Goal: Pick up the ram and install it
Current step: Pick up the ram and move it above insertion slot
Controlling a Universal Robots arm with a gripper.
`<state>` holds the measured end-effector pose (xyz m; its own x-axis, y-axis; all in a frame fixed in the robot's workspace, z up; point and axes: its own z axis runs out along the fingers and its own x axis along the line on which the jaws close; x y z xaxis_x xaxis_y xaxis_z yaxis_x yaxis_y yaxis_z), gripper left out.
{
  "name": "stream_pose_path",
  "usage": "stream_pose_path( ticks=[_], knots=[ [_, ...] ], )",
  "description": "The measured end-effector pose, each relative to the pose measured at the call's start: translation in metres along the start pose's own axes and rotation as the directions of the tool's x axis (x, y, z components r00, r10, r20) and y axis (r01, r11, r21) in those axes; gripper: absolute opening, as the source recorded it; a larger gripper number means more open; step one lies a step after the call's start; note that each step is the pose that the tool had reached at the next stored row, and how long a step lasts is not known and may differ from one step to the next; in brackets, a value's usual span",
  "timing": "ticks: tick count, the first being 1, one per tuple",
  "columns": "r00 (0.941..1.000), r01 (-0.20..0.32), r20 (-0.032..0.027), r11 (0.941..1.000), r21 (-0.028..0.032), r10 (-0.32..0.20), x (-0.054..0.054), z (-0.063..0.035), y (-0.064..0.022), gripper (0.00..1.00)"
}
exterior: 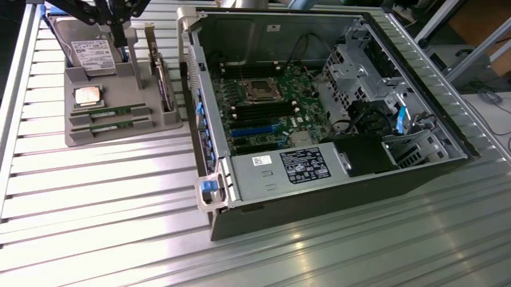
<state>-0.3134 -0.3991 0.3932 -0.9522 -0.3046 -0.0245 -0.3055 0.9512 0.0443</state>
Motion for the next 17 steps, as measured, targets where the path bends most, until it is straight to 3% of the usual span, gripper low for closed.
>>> stream_pose_path(
  ticks=[6, 17],
  knots=[
    [0.998, 0.063, -0.0028, 0.998, -0.0016, -0.063, 0.0, 0.0, 0.0, 0.1],
    [0.9878, 0.156, -0.0067, 0.9878, -0.0043, -0.156, 0.0001, 0.0, 0.0, 0.1]
  ],
)
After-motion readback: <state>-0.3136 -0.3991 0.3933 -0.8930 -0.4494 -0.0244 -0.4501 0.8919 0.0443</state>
